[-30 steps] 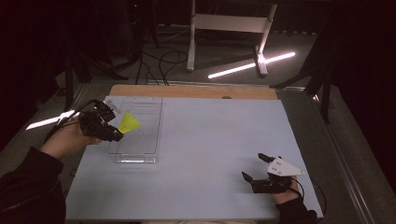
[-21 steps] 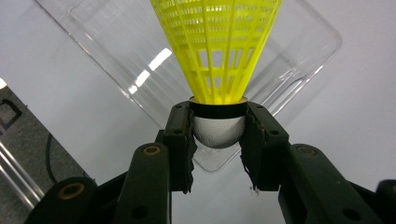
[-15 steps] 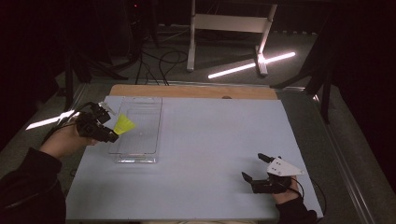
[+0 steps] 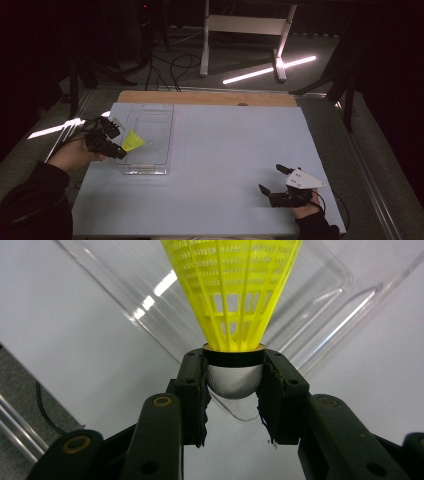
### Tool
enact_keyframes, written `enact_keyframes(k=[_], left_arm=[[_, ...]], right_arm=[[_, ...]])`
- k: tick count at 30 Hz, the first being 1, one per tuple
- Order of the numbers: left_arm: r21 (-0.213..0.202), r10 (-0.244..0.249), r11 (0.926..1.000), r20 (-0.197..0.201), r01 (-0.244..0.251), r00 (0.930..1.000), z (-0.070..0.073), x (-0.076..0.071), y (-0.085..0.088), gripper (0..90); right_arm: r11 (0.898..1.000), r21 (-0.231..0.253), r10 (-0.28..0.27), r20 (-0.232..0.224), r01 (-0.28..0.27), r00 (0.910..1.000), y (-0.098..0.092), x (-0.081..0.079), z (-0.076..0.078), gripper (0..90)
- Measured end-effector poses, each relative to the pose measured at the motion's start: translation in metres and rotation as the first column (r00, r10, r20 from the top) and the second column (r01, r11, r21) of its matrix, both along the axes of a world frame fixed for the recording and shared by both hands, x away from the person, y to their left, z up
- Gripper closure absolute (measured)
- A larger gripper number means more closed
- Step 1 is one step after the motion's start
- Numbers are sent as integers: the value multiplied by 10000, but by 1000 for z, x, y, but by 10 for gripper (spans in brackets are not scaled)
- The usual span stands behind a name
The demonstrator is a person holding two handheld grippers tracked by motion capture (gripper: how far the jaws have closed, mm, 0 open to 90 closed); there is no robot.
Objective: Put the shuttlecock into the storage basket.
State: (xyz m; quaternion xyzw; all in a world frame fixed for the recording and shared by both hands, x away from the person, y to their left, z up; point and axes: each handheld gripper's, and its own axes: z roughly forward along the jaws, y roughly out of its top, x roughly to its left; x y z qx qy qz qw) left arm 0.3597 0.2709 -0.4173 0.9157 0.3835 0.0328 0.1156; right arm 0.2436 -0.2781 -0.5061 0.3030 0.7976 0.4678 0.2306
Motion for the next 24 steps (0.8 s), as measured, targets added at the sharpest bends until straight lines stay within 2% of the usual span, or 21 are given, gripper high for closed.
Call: enact_keyframes(k=[3,14,15,20,22,24], left_arm=[[-53,67,10000,-56,-67,10000,-4,1,2,661],[180,118,9998,31,-119,9999,-6,1,3,661],[293,80,9995,10,-81,10000,-6,1,3,661],[35,-254,9997,148,253,9996,-3,-1,-2,661],[165,-478,9987,178,475,9987,-3,-1,-5,661],[71,-713,9974,122,712,9974,-4,0,-7,661]], right_arm=[[10000,-15,-15,-30,15,10000,0,0,0,89],[10000,-19,2,-24,-2,10000,0,0,0,89],[10000,-20,4,-20,-4,10000,0,0,0,89],[10000,-7,11,-30,-11,10000,0,0,0,90],[10000,-17,6,-59,-6,10000,0,0,0,90],[10000,-27,0,-60,0,10000,0,0,-1,90]])
